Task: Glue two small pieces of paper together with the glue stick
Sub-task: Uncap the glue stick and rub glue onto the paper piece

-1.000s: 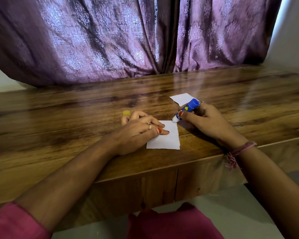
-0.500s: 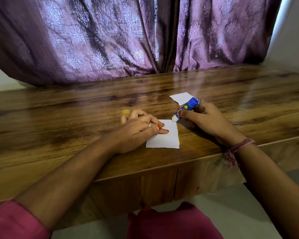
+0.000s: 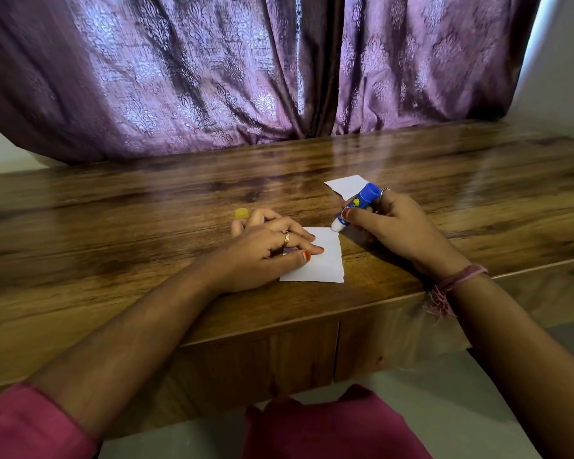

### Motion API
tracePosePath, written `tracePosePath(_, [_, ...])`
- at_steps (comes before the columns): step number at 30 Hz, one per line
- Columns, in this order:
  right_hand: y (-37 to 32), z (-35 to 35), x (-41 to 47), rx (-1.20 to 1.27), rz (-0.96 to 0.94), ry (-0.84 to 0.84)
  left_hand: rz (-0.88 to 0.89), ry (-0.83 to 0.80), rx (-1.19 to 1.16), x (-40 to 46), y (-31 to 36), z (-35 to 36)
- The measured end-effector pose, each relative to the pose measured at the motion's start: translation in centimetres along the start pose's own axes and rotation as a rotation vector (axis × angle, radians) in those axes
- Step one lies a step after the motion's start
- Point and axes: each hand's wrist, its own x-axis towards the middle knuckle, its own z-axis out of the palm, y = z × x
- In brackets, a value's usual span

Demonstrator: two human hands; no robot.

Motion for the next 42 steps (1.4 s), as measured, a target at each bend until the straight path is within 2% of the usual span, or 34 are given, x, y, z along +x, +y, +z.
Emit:
tracePosePath(6, [0.20,-0.08,0.19,0.019,0.031,-0.013,0.002,0.023,0.015,-0.12,0.22,0.01])
tracePosePath(24, [0.36,0.15,0.14,-0.117,-0.057,0.028,-0.001,0.000,0.021,-0.21,0.38,-0.15])
tracePosePath(42, [0.41,0.04,-0.38,-0.065,-0.087,-0.014,-0.007,0.022,0.013,-0.27,0.55,0.04])
